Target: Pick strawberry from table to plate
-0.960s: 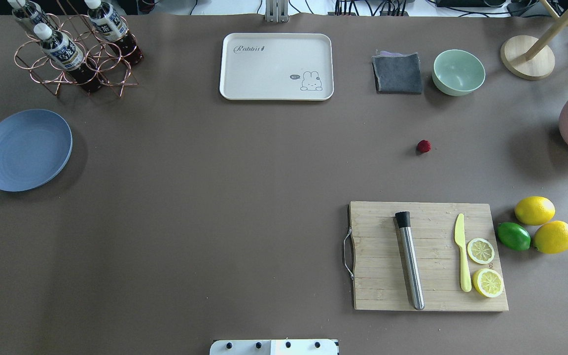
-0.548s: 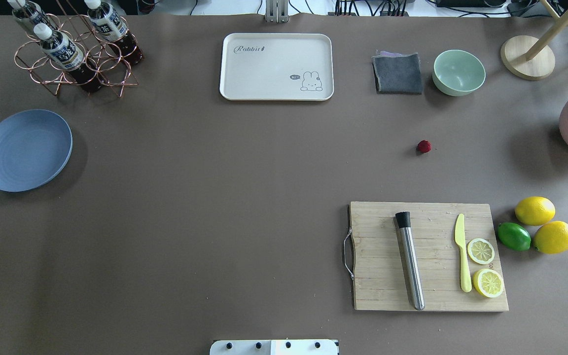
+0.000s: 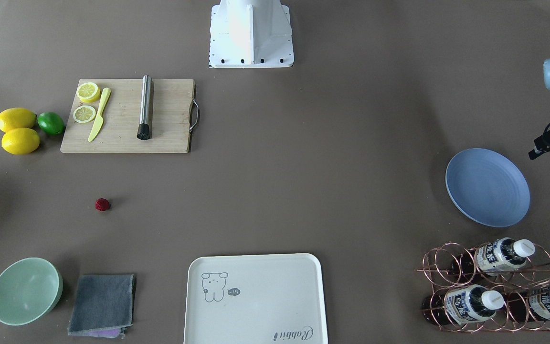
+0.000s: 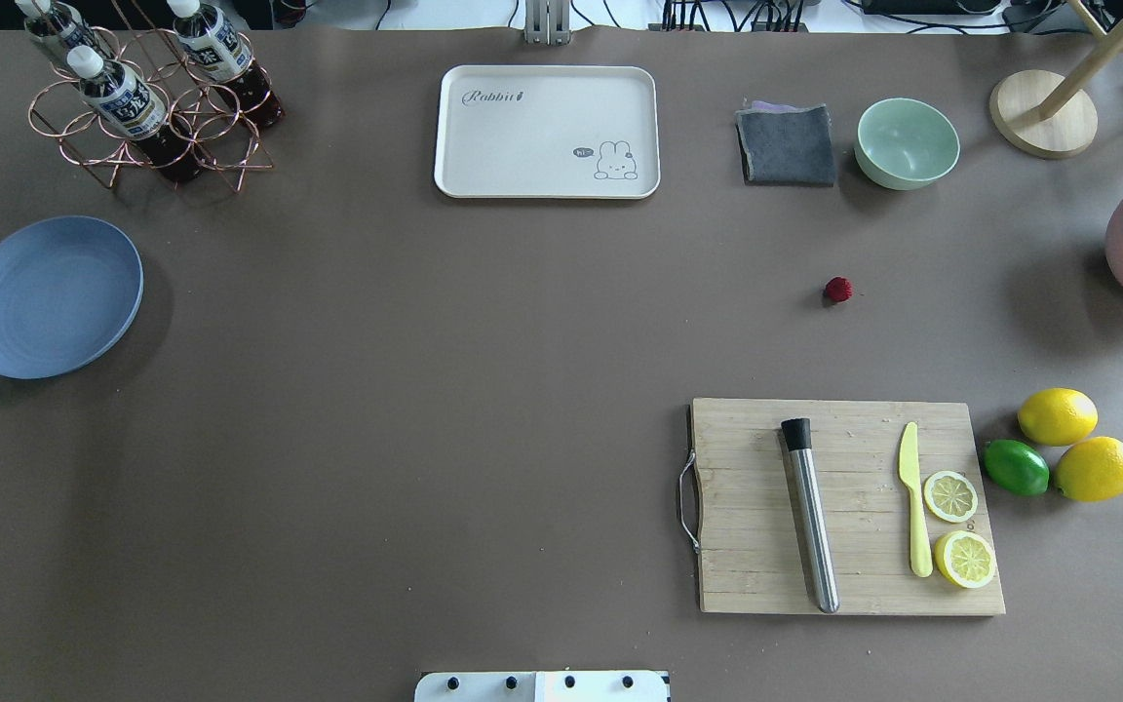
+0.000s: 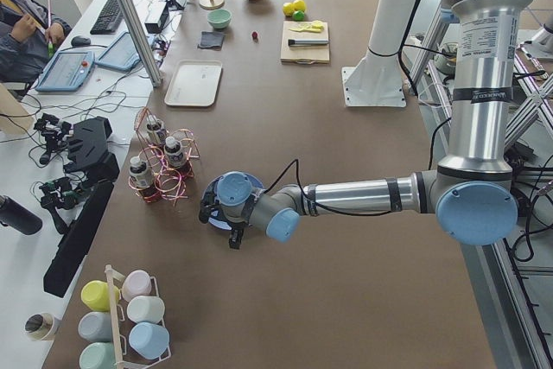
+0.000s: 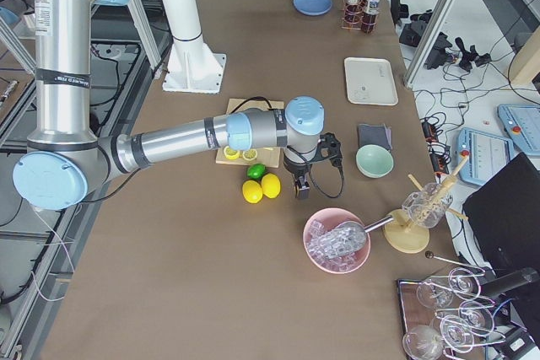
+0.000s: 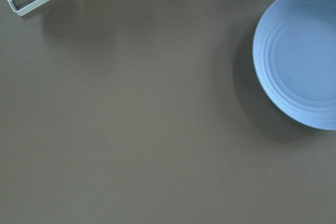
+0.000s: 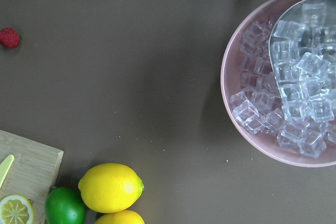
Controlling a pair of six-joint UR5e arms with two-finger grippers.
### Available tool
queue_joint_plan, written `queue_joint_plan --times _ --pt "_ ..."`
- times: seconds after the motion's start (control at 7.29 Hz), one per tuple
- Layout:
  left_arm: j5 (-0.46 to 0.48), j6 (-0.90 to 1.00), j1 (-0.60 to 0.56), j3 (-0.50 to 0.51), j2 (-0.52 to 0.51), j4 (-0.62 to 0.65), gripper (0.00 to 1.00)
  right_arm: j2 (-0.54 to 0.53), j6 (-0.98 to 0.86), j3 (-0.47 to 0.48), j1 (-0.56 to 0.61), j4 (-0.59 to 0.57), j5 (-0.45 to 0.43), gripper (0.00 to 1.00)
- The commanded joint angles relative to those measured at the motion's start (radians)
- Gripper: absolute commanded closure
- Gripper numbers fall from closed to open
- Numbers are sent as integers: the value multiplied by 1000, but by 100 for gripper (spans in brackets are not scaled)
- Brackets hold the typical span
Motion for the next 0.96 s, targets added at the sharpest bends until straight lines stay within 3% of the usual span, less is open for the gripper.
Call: queue_joint_plan --times 0.0,0.41,0.55,0.69,0.82 --pt "66 -13 80 80 -60 -34 9 0 0 -1 0 0 0 0" --pt "66 -13 80 146 -116 -28 13 0 0 -3 -1 1 0 0" --pt "64 -13 80 158 -121 -27 28 0 0 -1 -2 1 0 0" --pt "64 -16 80 177 -136 -26 49 0 0 2 -2 1 0 0" --pt "63 -35 80 175 -135 -26 80 0 0 3 -2 1 0 0"
